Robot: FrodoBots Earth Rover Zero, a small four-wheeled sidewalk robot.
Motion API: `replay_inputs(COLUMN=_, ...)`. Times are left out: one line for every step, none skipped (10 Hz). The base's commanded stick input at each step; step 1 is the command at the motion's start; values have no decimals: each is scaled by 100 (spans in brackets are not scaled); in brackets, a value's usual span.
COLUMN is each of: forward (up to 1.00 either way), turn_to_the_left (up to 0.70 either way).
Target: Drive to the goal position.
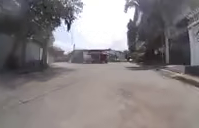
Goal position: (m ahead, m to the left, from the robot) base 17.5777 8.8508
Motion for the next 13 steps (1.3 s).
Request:
replay_inputs(forward=100, turn_to_the_left=0)
replay_inputs(forward=100, turn_to_the_left=0)
replay_inputs(forward=100, turn_to_the_left=0)
replay_inputs(forward=100, turn_to_the_left=0)
replay_inputs(forward=100, turn_to_the_left=0)
replay_inputs(forward=100, turn_to_the_left=0)
replay_inputs(forward=100, turn_to_the_left=0)
replay_inputs(forward=100, turn_to_the_left=0)
replay_inputs(forward=100, turn_to_the_left=0)
replay_inputs(forward=100, turn_to_the_left=0)
replay_inputs(forward=100, turn_to_the_left=0)
replay_inputs(forward=100, turn_to_the_left=2)
replay_inputs(forward=100, turn_to_the_left=24)
